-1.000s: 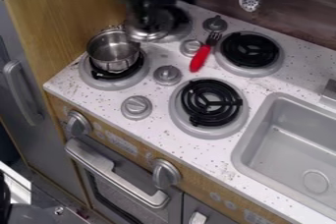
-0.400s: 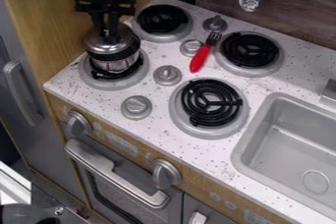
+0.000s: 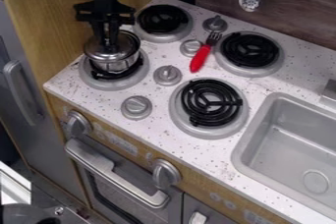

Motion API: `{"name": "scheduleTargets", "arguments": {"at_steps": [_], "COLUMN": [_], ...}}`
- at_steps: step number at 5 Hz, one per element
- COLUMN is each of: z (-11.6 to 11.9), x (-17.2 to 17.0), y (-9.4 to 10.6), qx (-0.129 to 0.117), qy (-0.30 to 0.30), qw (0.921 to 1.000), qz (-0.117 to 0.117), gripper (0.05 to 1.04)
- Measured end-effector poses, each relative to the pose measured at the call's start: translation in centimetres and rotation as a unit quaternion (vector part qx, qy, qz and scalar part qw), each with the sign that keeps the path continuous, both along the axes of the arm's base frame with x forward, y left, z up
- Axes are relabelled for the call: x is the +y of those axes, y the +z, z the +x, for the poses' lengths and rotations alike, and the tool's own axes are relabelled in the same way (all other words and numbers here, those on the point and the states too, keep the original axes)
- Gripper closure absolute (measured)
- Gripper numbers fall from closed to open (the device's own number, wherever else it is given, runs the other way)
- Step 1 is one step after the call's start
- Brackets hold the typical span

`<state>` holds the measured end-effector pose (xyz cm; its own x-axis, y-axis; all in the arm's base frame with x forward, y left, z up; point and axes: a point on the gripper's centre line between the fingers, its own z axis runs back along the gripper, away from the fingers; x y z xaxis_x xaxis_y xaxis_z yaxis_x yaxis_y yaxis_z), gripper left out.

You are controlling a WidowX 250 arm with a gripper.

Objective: Cover the silver pot

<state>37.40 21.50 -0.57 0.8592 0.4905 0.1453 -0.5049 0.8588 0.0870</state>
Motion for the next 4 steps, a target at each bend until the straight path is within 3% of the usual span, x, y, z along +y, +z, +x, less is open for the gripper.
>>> {"name": "scheduleTargets", "arguments": {"at_steps": [3, 4], "z": [2.1, 2.3], "x": [-1.3, -1.7], "y": [-0.3, -0.2], "qx": [-0.006, -0.007], "qy": [-0.029, -0.017], "qw": [0.9994, 0.9996], "qz": [0.018, 0.020], "gripper": [0.813, 0.772]}}
